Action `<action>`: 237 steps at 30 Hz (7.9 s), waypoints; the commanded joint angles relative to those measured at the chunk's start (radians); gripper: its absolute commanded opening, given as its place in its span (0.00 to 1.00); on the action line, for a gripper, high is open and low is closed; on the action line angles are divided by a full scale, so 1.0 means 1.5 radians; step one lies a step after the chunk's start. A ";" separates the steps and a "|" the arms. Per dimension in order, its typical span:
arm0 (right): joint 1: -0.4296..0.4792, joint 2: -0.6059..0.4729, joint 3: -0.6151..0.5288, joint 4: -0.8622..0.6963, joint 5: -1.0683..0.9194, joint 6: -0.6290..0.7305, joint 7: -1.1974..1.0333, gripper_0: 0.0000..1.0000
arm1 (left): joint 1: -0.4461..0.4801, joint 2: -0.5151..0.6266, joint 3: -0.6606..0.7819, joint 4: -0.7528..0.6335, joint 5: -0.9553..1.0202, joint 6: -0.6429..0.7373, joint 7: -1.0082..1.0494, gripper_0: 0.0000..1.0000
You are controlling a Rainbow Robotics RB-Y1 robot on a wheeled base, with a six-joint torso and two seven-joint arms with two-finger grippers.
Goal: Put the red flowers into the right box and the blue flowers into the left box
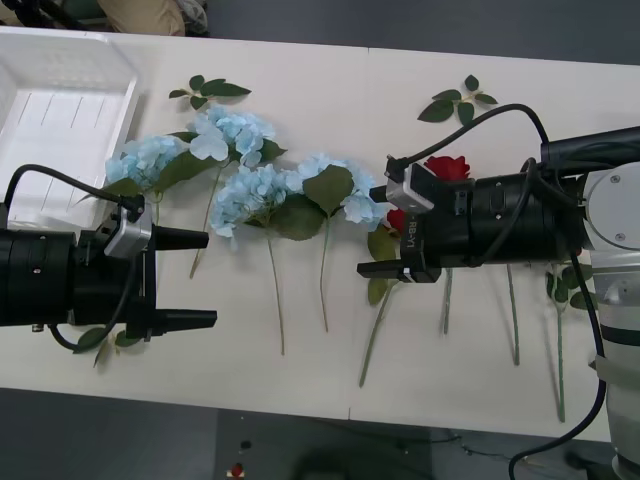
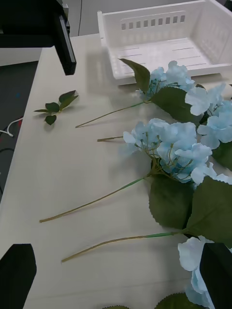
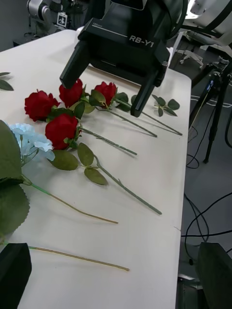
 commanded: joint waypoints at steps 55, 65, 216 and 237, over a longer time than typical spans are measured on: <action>0.007 -0.059 0.007 0.010 -0.025 -0.003 -0.020 1.00 | 0.004 -0.016 -0.011 -0.021 0.018 -0.004 0.001 1.00; -0.016 -0.249 0.006 -0.005 -0.194 0.037 -0.460 1.00 | 0.007 0.036 0.047 -0.011 0.163 -0.021 0.072 1.00; -0.335 -0.519 0.178 0.892 0.423 -0.419 -0.680 1.00 | -0.613 0.216 -0.320 0.730 -0.661 -0.275 0.615 1.00; -0.055 -0.518 0.095 0.242 0.118 -0.108 -0.857 1.00 | -0.349 0.135 -0.048 0.271 -0.514 -0.029 0.608 1.00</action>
